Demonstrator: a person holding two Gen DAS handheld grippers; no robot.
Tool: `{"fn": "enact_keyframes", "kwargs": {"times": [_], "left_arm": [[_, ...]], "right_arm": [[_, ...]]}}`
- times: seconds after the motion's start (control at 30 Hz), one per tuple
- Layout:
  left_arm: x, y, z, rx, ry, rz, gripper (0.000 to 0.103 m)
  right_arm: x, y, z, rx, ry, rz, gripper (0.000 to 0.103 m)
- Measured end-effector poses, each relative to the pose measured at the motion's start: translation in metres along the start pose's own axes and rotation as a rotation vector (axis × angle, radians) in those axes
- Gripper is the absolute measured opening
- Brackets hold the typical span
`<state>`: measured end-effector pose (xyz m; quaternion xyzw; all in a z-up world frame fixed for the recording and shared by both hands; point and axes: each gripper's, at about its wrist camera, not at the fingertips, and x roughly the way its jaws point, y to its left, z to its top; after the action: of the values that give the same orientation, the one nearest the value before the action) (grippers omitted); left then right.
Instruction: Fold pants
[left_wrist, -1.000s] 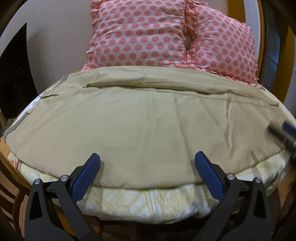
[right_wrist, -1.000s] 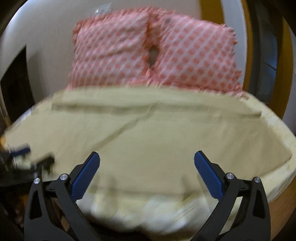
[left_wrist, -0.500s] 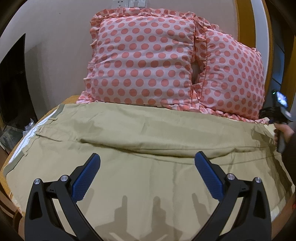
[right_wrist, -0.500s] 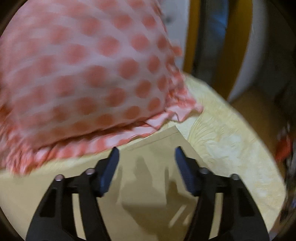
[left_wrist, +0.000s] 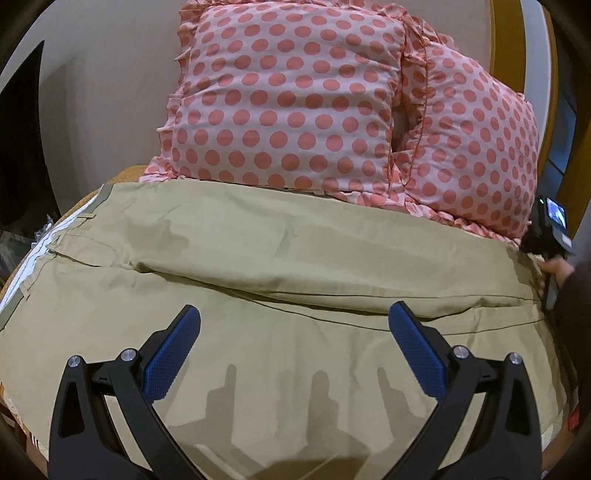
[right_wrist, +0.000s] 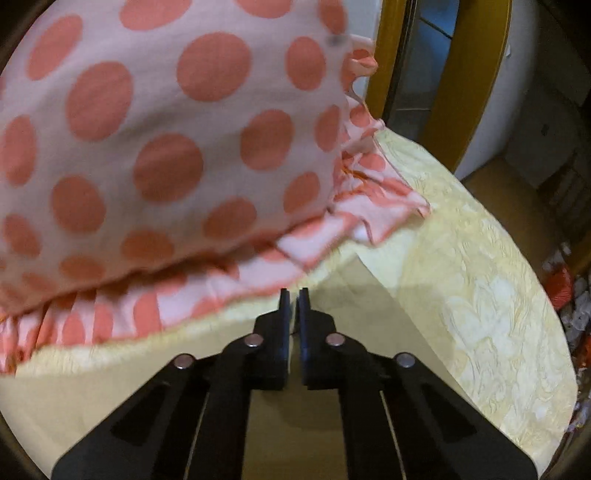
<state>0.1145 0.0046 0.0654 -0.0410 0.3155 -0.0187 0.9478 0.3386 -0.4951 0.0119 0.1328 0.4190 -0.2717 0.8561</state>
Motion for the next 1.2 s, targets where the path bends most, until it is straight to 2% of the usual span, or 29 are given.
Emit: {"fn": "enact_keyframes", "kwargs": {"times": [0.1, 0.2, 0.3, 0.37, 0.43, 0.5, 0.57, 0.6, 0.63, 0.67, 0.7, 0.77, 0.87, 0.93, 1.0, 1.03, 1.07, 1.2], "left_arm": [[-0.008, 0.001, 0.0, 0.0, -0.015, 0.004, 0.102], [-0.014, 0.004, 0.001, -0.002, -0.027, 0.008, 0.102], [-0.021, 0.006, 0.003, -0.002, -0.038, 0.014, 0.102], [-0.025, 0.01, 0.006, 0.007, -0.054, 0.037, 0.102], [-0.027, 0.016, 0.012, 0.009, -0.066, 0.051, 0.102], [-0.026, 0.025, 0.02, -0.006, -0.079, 0.077, 0.102], [-0.024, 0.03, 0.026, -0.022, -0.074, 0.093, 0.102], [-0.022, 0.032, 0.03, -0.032, -0.067, 0.094, 0.102], [-0.022, 0.032, 0.032, -0.037, -0.067, 0.094, 0.102], [-0.022, 0.033, 0.033, -0.04, -0.068, 0.097, 0.102], [-0.023, 0.032, 0.033, -0.042, -0.072, 0.103, 0.102], [-0.024, 0.032, 0.031, -0.035, -0.079, 0.117, 0.102], [-0.021, 0.031, 0.03, -0.024, -0.071, 0.114, 0.102], [-0.017, 0.032, 0.031, -0.019, -0.059, 0.09, 0.102], [-0.013, 0.034, 0.034, -0.021, -0.051, 0.062, 0.102], [-0.011, 0.036, 0.036, -0.025, -0.048, 0.041, 0.102], [-0.009, 0.039, 0.039, -0.032, -0.043, 0.03, 0.102], [0.009, 0.056, 0.054, -0.069, -0.012, -0.007, 0.102]], "right_arm": [[-0.025, -0.03, -0.026, 0.045, -0.023, 0.105, 0.0], [-0.071, -0.062, -0.054, 0.081, -0.056, 0.204, 0.0], [-0.1, -0.09, -0.083, 0.112, -0.069, 0.262, 0.0], [-0.119, -0.115, -0.113, 0.176, -0.07, 0.315, 0.0], [-0.133, -0.139, -0.138, 0.234, -0.081, 0.319, 0.0], [-0.141, -0.154, -0.152, 0.309, -0.078, 0.389, 0.0], [-0.136, -0.168, -0.158, 0.425, -0.035, 0.508, 0.014], [-0.133, -0.17, -0.159, 0.447, -0.023, 0.538, 0.022], [-0.13, -0.168, -0.158, 0.468, -0.011, 0.565, 0.04], [-0.128, -0.163, -0.156, 0.471, -0.012, 0.562, 0.05], [-0.125, -0.158, -0.155, 0.463, -0.01, 0.547, 0.051], [-0.113, -0.15, -0.153, 0.474, 0.025, 0.515, 0.051], [-0.088, -0.149, -0.156, 0.545, 0.091, 0.537, 0.047], [-0.081, -0.152, -0.154, 0.585, 0.058, 0.531, 0.045], [-0.074, -0.156, -0.153, 0.626, 0.047, 0.547, 0.036], [-0.068, -0.159, -0.151, 0.635, 0.036, 0.554, 0.009], [-0.065, -0.16, -0.151, 0.629, 0.024, 0.57, 0.004], [-0.077, -0.174, -0.161, 0.616, -0.087, 0.66, 0.004]]}}
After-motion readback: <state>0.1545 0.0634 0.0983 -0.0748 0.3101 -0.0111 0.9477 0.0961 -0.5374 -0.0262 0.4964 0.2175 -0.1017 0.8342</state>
